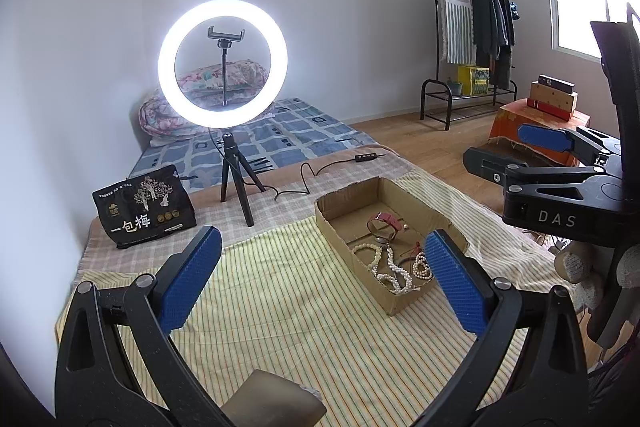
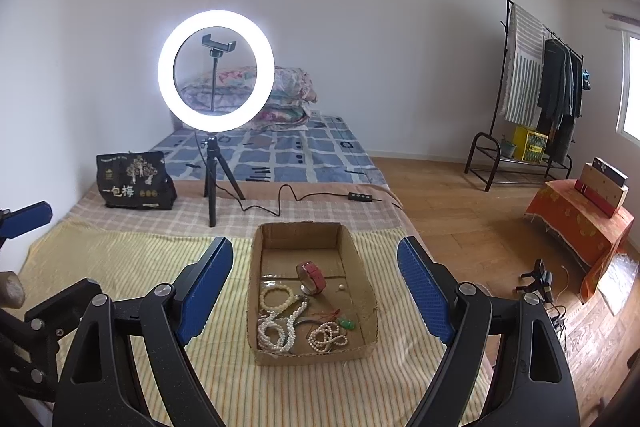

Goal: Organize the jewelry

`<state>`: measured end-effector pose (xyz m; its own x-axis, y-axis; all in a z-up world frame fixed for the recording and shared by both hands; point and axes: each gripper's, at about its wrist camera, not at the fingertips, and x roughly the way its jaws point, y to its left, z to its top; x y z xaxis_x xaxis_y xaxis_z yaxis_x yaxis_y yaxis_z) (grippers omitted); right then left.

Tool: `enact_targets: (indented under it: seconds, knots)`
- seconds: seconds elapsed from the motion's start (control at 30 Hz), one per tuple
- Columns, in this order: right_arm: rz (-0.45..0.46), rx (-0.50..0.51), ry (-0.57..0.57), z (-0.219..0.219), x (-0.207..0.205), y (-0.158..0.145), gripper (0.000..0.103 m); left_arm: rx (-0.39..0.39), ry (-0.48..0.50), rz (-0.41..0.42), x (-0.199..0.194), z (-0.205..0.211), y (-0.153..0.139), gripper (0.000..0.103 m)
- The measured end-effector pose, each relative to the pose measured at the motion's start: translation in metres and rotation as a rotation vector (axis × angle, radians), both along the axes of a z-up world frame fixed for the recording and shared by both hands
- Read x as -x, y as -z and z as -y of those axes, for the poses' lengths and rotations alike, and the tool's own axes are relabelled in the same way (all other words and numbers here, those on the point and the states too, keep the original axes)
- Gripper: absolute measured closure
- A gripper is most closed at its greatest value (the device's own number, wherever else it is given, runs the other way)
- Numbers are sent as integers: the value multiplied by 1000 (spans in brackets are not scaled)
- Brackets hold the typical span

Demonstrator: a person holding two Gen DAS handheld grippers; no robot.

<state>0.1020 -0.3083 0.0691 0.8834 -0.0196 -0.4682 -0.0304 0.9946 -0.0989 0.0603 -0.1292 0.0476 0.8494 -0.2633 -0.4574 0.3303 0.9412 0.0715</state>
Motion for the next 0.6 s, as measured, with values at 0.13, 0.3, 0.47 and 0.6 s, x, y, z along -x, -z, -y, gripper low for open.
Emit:
enact_targets:
  seconds: [0.13,0.3,0.47,0.6]
  knots:
    - [0,3,0,0,0,0,19,2,1,-2,0,0,0,0]
    - [-3,1,1,0,0,0,19,0,3,-3,1,1,0,0]
    - [-8,-1,1,0,-1,0,19,2,2,-2,1,1,0,0]
    - [-13,2,-5,-2,-1,1,19,2,2,-3,1,1,0,0]
